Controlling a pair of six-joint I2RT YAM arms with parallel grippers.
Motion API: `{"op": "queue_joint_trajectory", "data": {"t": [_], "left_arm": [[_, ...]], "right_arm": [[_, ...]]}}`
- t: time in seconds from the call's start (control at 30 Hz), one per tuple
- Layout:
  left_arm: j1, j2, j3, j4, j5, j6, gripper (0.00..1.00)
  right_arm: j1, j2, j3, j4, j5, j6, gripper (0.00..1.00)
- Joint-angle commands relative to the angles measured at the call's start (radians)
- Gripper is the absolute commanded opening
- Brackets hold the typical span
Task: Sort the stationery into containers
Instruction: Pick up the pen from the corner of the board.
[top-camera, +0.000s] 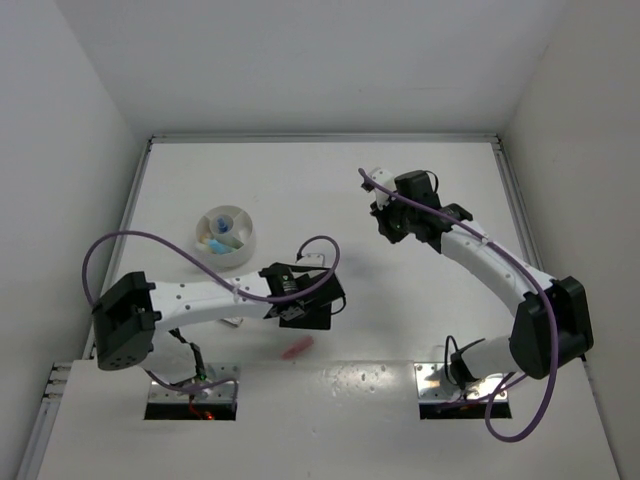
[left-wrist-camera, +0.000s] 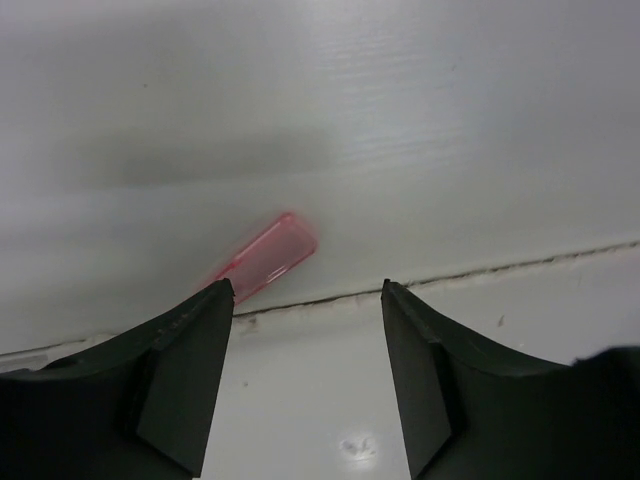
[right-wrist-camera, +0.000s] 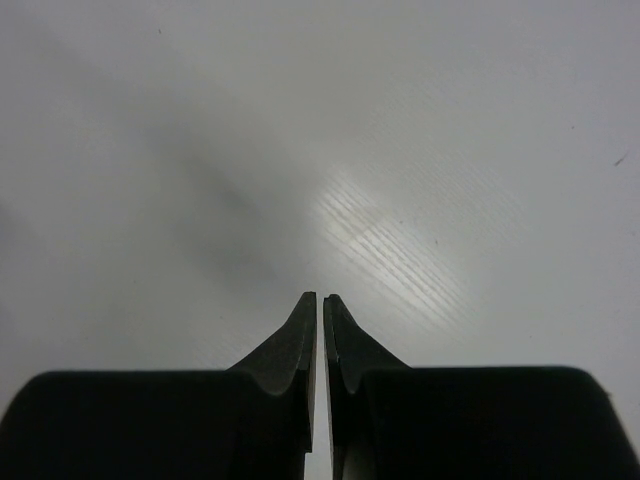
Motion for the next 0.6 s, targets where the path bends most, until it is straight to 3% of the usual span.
{"op": "queue_joint_trajectory", "data": {"t": [0.0,0.23,0.57], "left_arm": [[0.008,-0.066,-0.038,-0.036,0.063,0.132,0.67],[0.051,0.050,-0.039,-0.043,0.110,0.259,0.73],[0.051,0.179,0.000,-0.025,0.130,0.339,0.66]], "right_arm": [[-0.005,-0.017,-0.001,0.030,-0.016,-0.003,0.06],[-0.005,-0.008,-0.001,0.030,-0.016,-0.012,0.06],[-0.005,-0.017,-0.010,0.030,-0.016,-0.021,0.06]]}}
